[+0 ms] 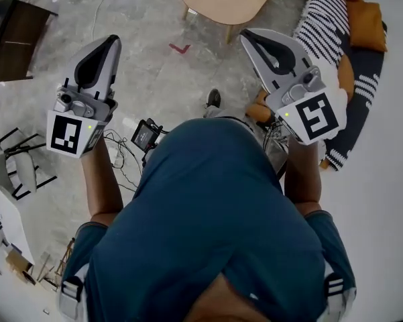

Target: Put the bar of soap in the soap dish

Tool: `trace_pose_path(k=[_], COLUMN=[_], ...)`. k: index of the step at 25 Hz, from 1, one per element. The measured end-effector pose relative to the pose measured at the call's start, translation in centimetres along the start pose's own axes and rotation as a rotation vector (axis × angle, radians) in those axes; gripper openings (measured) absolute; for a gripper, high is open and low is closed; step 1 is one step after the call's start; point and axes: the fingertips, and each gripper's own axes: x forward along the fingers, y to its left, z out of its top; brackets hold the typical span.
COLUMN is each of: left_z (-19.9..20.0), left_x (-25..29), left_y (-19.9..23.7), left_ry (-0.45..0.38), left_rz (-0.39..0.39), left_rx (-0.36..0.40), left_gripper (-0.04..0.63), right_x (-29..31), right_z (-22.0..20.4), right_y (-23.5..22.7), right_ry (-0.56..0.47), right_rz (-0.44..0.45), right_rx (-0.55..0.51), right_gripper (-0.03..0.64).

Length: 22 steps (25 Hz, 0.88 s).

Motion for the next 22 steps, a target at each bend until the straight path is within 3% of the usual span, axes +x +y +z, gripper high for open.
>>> trace_pose_path(k=[10, 17, 22], left_z=[-1.0, -2.2, -3.1], left_x=[6.5, 6.0, 4.5], left_y=[4.5, 7.9, 14.2], left_ry=[0.03, 0.069, 0.065], left_rz=[0.177, 0.256, 0.301], left_rx=[-0.013, -0.026, -0.036], left_gripper=[0.003, 0.003, 0.003], right_x=[6.5, 11.1, 17.4], right_z=[-1.3, -1.7, -0.2], right_y=[-9.4, -10.7, -10.3], right_ry=[-0.026, -0.031, -0.046], right_rz=[0.157, 0.239, 0.283], right_rx=[-0.009, -0.016, -0.05], right_gripper=[0.014, 0.014, 0.013])
